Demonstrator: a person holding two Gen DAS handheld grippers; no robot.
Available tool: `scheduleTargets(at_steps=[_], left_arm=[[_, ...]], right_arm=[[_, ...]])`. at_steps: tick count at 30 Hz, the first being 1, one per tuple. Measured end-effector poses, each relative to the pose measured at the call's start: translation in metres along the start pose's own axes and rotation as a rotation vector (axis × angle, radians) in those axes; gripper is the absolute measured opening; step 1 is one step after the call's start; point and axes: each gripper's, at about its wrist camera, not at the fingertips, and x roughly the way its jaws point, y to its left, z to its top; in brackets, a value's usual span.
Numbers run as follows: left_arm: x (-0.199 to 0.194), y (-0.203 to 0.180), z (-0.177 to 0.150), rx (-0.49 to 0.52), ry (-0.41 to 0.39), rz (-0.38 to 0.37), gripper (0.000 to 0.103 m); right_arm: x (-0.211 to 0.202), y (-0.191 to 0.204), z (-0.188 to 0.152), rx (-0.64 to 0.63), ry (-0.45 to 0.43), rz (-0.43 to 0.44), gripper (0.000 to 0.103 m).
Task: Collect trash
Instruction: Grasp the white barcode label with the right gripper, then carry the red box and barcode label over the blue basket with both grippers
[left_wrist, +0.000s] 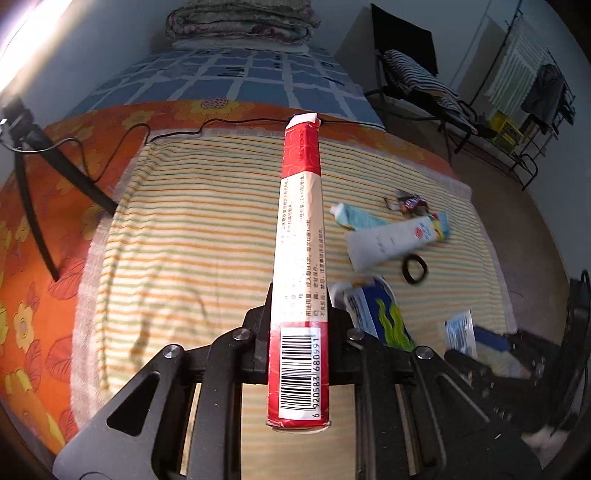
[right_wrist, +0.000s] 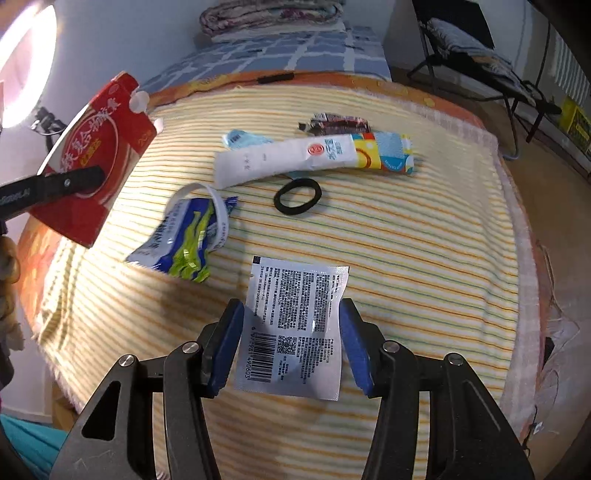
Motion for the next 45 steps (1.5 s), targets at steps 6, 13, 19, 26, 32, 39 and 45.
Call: scheduleTargets(at_steps=[6,13,19,26,32,39,45], left_arm=[[-0.048,0.004,-0.031,0.010,-0.002,-0.025,0.016],[-0.102,0.005,-0.085,0.041,0.000,-0.041,0.016],[-0.133,0.007,-0.135,0.042,0.019,-0.057,0.016],[-0.152,0.005,-0.194,0.036,0.057,-0.098,0.016],[-0.162,0.001,-0.238,0.028,0.098,-0.135,0.016],[-0.157,-0.007,-0.281,0.045,0.170,-0.145,0.016],[-0.141,-0.009,-0.308,0.059,0.241,-0.141,0.016]], right_arm=[[-0.036,0.019,-0.016,-0.050,-0.054,0.013,0.051],[-0.064,0.045,-0.053,-0.087,-0.060,0.070,0.051],[-0.087,0.063,-0.089,-0.118,-0.066,0.099,0.051],[-0.110,0.078,-0.129,-0.156,-0.071,0.100,0.051],[-0.125,0.092,-0.159,-0.182,-0.069,0.113,0.051],[-0.123,0.111,-0.190,-0.231,-0.039,0.123,0.051],[-0.115,0.119,-0.210,-0.257,-0.001,0.120,0.051]])
